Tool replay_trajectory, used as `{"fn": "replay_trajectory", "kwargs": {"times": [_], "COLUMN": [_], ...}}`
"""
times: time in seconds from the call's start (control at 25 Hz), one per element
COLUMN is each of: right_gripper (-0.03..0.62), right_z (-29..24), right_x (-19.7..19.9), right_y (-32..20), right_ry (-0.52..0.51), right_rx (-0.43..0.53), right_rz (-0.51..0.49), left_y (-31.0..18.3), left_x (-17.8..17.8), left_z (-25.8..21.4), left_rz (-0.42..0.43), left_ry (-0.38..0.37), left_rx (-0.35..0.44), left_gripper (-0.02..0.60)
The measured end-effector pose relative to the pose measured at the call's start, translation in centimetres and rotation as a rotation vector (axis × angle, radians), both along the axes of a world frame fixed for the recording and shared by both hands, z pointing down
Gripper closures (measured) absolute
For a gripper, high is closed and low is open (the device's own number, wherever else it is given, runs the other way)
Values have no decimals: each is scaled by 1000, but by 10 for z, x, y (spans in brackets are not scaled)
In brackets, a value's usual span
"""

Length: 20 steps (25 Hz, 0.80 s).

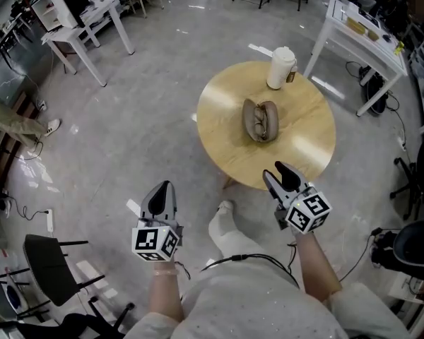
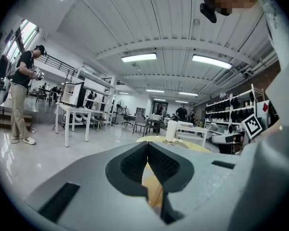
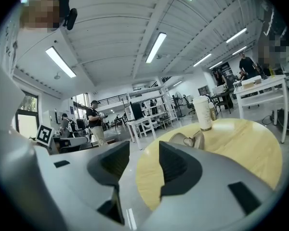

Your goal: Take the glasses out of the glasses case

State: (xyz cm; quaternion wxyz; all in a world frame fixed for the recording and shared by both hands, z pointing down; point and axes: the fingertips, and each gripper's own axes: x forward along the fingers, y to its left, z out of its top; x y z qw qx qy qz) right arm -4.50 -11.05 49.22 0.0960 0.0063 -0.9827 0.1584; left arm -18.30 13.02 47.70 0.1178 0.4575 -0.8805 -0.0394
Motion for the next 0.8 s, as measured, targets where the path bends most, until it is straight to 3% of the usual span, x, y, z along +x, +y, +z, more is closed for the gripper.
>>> {"fn": "replay_trajectory", "kwargs": {"times": [0.4, 0.8], "right_gripper": [390, 408], "right_z": [17, 43], "right_x": [-68, -103], "right_y": [-40, -79], "right_ry": [53, 161], "right_rx": [-17, -27], "right_rz": [88, 190], "left_y": [-66, -138], "left_x": [-80, -124], "left_z": [-5, 0], "left_rz": [141, 284], "left_ry": [1, 25], "left_rx": [-15, -9], "left_gripper": [577, 577]}}
